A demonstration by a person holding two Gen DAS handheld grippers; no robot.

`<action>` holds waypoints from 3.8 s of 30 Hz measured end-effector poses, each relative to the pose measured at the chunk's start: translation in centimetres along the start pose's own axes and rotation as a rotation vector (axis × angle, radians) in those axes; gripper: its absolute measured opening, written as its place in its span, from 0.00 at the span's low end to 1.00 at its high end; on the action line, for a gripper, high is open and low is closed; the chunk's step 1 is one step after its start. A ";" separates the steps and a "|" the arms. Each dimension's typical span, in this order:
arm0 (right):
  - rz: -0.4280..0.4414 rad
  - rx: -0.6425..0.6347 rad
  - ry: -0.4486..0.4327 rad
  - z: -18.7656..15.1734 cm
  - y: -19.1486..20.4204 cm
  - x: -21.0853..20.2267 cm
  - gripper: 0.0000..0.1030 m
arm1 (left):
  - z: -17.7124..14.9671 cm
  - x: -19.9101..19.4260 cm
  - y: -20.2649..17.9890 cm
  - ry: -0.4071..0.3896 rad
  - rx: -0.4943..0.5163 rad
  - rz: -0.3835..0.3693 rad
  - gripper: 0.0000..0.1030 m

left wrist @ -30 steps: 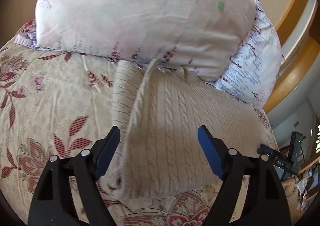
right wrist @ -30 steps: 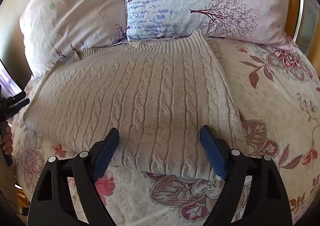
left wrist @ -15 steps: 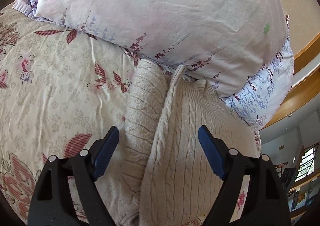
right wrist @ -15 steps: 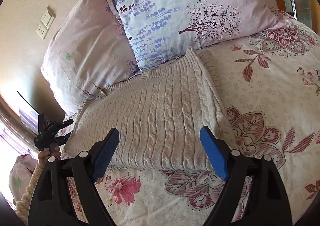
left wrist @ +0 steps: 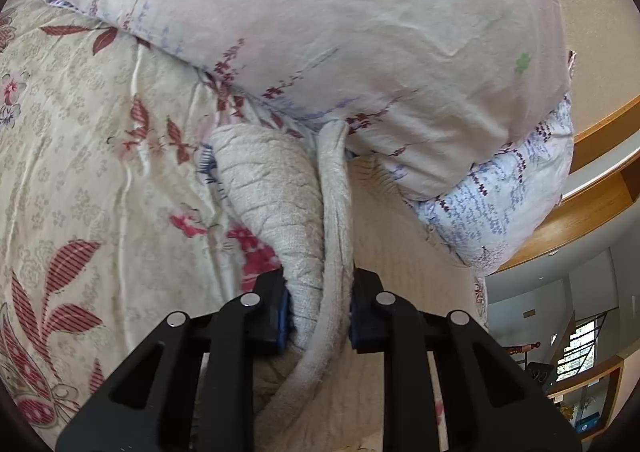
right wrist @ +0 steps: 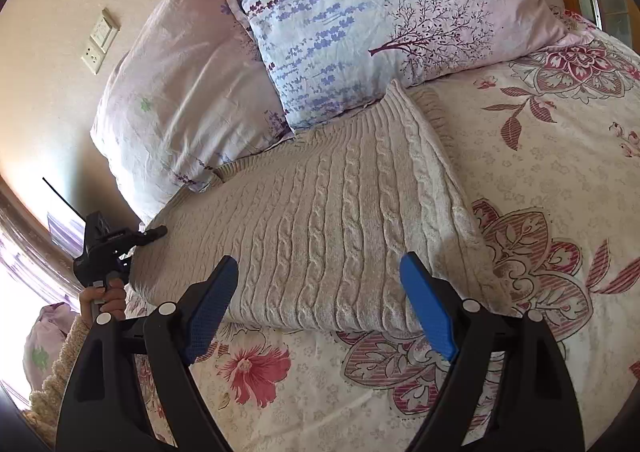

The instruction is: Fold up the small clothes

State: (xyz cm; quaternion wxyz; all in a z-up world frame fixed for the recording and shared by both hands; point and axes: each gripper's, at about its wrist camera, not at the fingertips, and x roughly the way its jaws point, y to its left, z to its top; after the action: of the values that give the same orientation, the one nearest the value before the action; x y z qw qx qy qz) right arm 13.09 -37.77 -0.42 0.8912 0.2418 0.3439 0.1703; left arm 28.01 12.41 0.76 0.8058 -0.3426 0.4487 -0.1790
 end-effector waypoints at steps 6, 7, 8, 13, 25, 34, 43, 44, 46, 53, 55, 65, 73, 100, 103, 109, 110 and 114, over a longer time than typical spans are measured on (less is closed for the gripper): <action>0.026 -0.012 -0.042 0.1 0.3 -1.3 0.82 | -0.8 -0.3 -7.4 -0.039 0.029 -0.125 0.19; 0.031 -0.011 -0.045 0.1 0.3 -1.3 0.82 | -1.3 0.2 -8.7 -0.033 0.042 -0.136 0.19; 0.034 -0.009 -0.047 0.1 0.3 -1.3 0.82 | -1.8 0.8 -10.1 -0.022 0.060 -0.145 0.19; 0.054 0.016 -0.049 0.4 0.3 -1.0 0.82 | -5.5 6.2 -15.0 0.064 0.143 -0.165 0.19; 0.329 0.211 0.185 4.5 0.9 5.9 0.82 | -6.4 4.4 -13.4 0.047 0.160 -0.255 0.63; 0.225 0.160 0.266 4.7 2.9 8.9 0.56 | -6.1 5.3 -7.9 0.109 0.148 0.002 0.65; 0.278 0.215 0.322 5.3 2.9 12.0 0.55 | -7.8 7.6 -8.9 0.182 0.213 -0.026 0.65; 0.283 0.228 0.317 5.5 2.7 12.3 0.52 | -7.9 7.7 -9.0 0.178 0.219 -0.020 0.66; 0.261 0.220 0.300 5.7 2.7 13.1 0.30 | -8.0 7.7 -9.2 0.175 0.226 -0.014 0.67; 0.197 0.103 0.209 6.0 4.0 11.8 0.18 | -7.7 7.1 -8.9 0.172 0.182 -0.035 0.75; 0.170 0.047 0.176 6.5 4.7 10.8 0.18 | -7.8 6.9 -9.0 0.170 0.177 -0.037 0.75; -0.124 -0.184 0.046 8.8 3.9 5.2 0.17 | -9.2 7.4 -11.4 0.198 0.230 -0.079 0.76; -0.314 -0.186 0.110 8.0 -1.3 5.1 0.17 | -11.2 8.8 -13.4 0.245 0.285 -0.082 0.75; -0.070 0.055 0.046 3.6 -5.4 -3.4 0.42 | -13.6 9.6 -14.4 0.315 0.304 -0.098 0.63; -0.083 0.031 0.058 2.6 -5.0 -3.0 0.36 | -14.0 9.3 -14.5 0.316 0.311 -0.087 0.60; -0.105 -0.011 0.015 2.2 -4.3 -3.3 0.11 | -14.1 8.9 -14.9 0.312 0.336 -0.065 0.32; -0.095 -0.010 -0.005 2.3 -4.0 -3.8 0.11 | -14.1 8.8 -15.0 0.310 0.339 -0.065 0.29; -0.104 -0.044 -0.054 2.3 -2.8 -5.6 0.10 | -14.2 8.2 -14.9 0.308 0.346 -0.073 0.22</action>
State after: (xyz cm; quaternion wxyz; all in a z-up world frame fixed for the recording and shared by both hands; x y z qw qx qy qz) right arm 11.11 -43.48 2.50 0.9128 0.2086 0.3282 0.1247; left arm 20.65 -8.45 1.31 0.7676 -0.1839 0.5162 -0.3325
